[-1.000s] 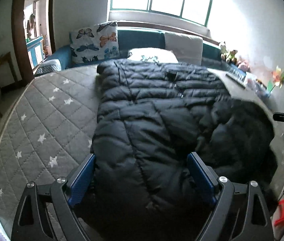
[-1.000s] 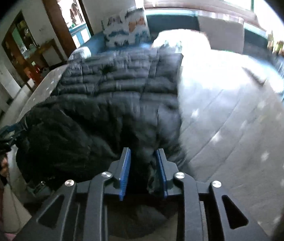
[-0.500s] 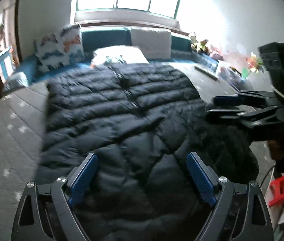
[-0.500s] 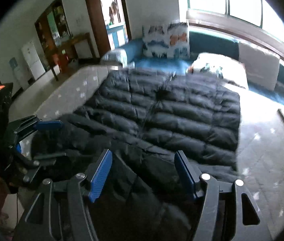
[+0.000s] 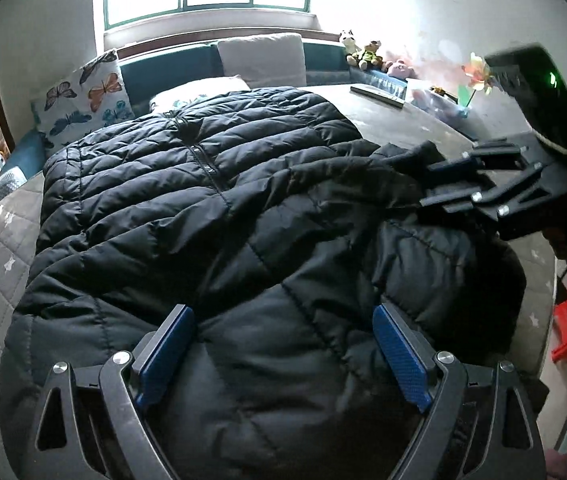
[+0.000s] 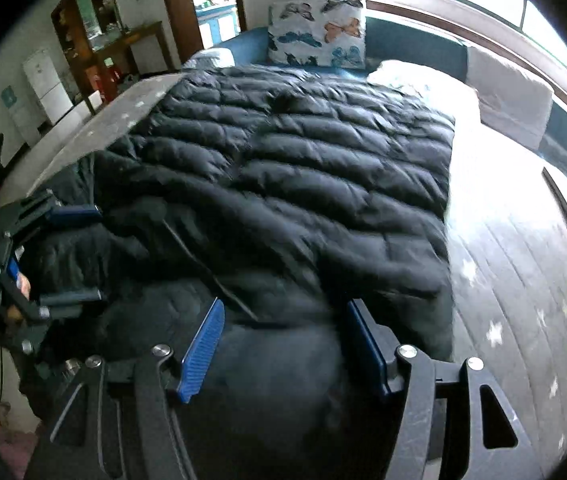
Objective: Fold large clothes
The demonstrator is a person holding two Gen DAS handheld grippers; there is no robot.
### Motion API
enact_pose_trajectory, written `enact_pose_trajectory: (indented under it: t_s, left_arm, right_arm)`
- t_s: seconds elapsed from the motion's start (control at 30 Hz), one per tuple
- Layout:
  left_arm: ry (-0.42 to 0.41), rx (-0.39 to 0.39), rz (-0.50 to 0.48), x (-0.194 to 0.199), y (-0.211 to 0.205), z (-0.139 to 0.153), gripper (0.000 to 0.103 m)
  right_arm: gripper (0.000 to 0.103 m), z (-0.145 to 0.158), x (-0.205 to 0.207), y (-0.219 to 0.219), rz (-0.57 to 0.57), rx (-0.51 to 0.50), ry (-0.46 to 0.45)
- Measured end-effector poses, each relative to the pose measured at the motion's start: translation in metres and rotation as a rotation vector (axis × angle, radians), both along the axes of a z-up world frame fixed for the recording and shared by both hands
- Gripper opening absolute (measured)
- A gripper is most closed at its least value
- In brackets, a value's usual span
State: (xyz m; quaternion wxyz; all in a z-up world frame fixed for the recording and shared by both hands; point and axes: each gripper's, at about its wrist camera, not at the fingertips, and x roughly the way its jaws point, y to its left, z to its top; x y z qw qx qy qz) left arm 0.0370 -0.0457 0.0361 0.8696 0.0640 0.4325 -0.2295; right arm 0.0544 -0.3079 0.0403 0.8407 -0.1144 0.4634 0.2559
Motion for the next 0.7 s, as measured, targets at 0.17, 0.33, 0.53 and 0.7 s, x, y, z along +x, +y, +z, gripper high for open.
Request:
enact_pose_trajectory:
  t_s: [0.17,0.33,0.53,0.7]
  left_arm:
    - [0.0,0.029,-0.014,-0.003,-0.006,-0.003,0.096]
    - [-0.002,0.031,-0.023,-0.008,-0.003,-0.003,0.096]
    - [-0.012,0.044,-0.035,-0.008,-0.007,-0.005,0.096]
    - [-0.007,0.066,-0.074,-0.023,-0.005,0.004,0.096]
  right_arm:
    - [0.068,-0.022,0.002,-0.005,-0.012,-0.001,0.021]
    - [0.068,0.019,-0.021,0.006,0.004,-0.061,-0.068]
    - [0.068,0.001,-0.027,0.013,0.068,-0.047,-0.026]
    - [0.068,-0.026,-0.011,0.005,0.047,0.014,0.058]
